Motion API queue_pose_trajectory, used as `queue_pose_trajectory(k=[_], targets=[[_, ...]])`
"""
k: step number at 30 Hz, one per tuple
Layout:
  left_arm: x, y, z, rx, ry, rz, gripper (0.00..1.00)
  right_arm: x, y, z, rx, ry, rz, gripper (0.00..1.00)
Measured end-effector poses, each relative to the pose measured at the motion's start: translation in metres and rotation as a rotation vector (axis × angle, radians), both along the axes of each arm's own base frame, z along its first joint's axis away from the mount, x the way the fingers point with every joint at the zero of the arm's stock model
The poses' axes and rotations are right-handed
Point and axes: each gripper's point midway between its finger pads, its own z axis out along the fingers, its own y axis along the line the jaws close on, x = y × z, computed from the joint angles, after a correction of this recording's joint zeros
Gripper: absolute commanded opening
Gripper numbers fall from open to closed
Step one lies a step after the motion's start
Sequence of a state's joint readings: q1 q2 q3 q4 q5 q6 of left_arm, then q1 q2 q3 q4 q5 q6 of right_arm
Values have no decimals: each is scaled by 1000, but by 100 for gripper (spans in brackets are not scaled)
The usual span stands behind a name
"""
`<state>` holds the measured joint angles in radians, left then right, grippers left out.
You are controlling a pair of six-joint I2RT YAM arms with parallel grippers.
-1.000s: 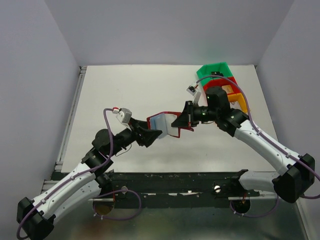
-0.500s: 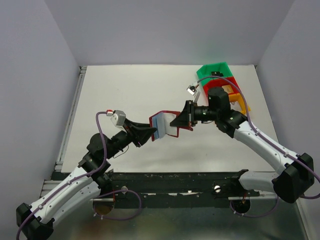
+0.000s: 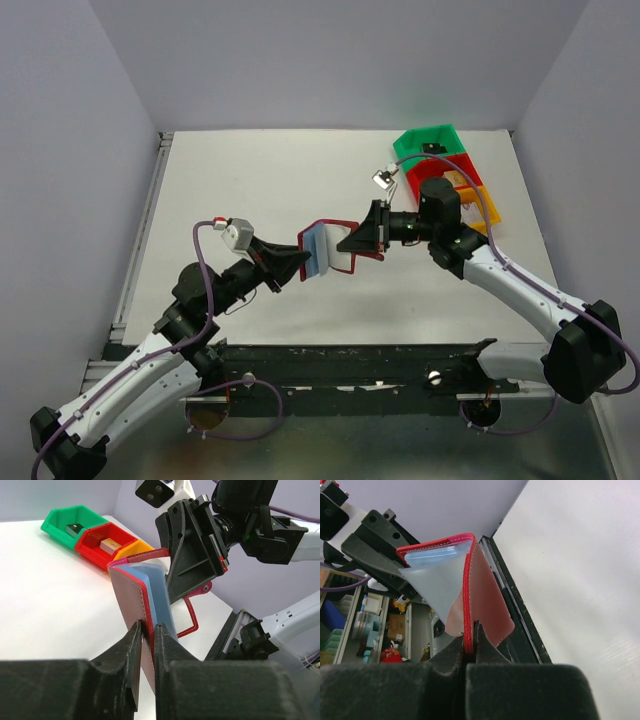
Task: Take the credit cards out of the card holder
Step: Open the card holder, then place the card holder at the center of the board.
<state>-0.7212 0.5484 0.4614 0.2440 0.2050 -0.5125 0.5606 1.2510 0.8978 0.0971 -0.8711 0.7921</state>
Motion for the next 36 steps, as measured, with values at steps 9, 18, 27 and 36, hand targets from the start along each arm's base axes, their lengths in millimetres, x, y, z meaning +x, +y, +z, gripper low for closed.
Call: queue_pose_trajectory(k=[9,18,27,36], targets=[[1,3,7,49,-32,15,0,3,0,7,26,-32,4,2],[3,4,13,98,-9,18,17,6,0,1,14,-37,1,0],[4,3,13,115,0,20,6,9,1,-6,2,-25,3,0],[5,3,11,121,6,20,0,10,0,-8,-3,-27,1,15]])
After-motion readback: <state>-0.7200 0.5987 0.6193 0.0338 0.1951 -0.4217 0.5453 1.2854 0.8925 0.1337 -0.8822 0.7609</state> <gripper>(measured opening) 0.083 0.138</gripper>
